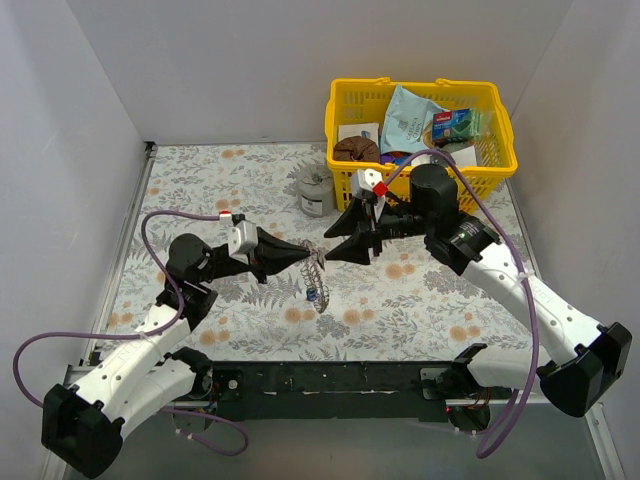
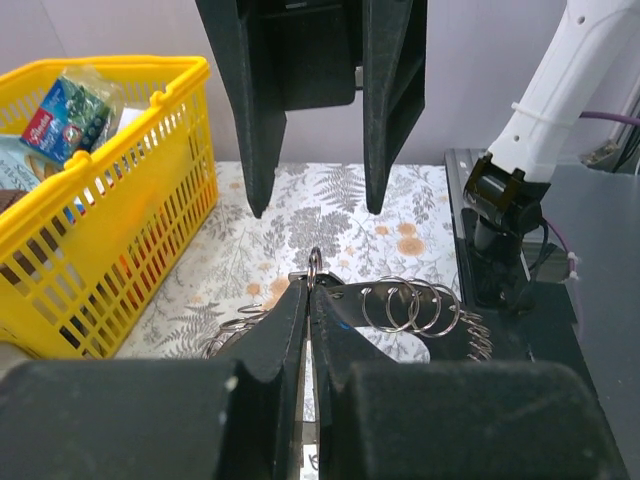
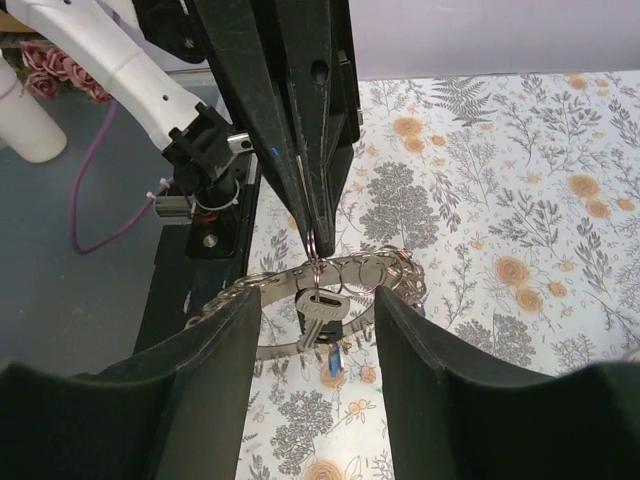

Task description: Put the keys on the keyring

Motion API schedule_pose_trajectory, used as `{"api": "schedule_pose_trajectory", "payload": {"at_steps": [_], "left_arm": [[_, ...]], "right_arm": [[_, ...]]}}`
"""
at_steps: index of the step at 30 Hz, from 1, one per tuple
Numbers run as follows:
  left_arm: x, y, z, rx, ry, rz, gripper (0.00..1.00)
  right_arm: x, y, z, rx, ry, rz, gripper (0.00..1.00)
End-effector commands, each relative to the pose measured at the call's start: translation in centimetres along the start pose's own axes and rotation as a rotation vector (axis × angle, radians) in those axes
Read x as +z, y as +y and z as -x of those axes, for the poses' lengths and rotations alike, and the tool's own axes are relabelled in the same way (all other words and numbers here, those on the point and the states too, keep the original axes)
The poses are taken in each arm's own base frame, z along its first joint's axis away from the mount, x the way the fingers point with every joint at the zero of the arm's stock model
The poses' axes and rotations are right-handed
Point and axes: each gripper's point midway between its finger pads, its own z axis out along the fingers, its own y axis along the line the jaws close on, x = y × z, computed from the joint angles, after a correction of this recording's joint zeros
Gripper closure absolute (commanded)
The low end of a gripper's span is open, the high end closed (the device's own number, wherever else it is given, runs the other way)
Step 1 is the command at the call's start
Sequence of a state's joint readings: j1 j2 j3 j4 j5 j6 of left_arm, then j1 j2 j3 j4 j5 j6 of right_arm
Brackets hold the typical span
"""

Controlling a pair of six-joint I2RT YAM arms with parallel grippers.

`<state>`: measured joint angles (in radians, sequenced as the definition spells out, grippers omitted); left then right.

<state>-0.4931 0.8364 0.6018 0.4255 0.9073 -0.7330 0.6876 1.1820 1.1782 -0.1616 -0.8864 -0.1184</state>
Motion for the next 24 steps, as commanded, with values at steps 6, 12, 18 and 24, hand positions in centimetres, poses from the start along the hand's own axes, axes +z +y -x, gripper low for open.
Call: {"api": "schedule_pose_trajectory", "payload": {"at_steps": [6,12,18,24], "left_arm": [[0.1,-0.4,4.1,0.106,-0.157,-0.002,1.00],[0.1,-0.5,4.2,0.111,-0.155,-0.013,1.00],[0.1,-0.6,4.3,0.113,-0.151,-0.016,1.00],[0.0,-0.7,4.7,0.121,-0.156,-0.018,1.00]], "right_arm": [[0.9,1.1,1.0,-0.001,-0.036,0.067,0.52],[1.7,0.7,0.5,0.027,-0.024,0.062,0.68],[1.9,0.2,0.4,0.038,-0.020,0.036,0.86],[1.9,0.0,-0.3,0.051,-0.008,0.024,0.99]]}}
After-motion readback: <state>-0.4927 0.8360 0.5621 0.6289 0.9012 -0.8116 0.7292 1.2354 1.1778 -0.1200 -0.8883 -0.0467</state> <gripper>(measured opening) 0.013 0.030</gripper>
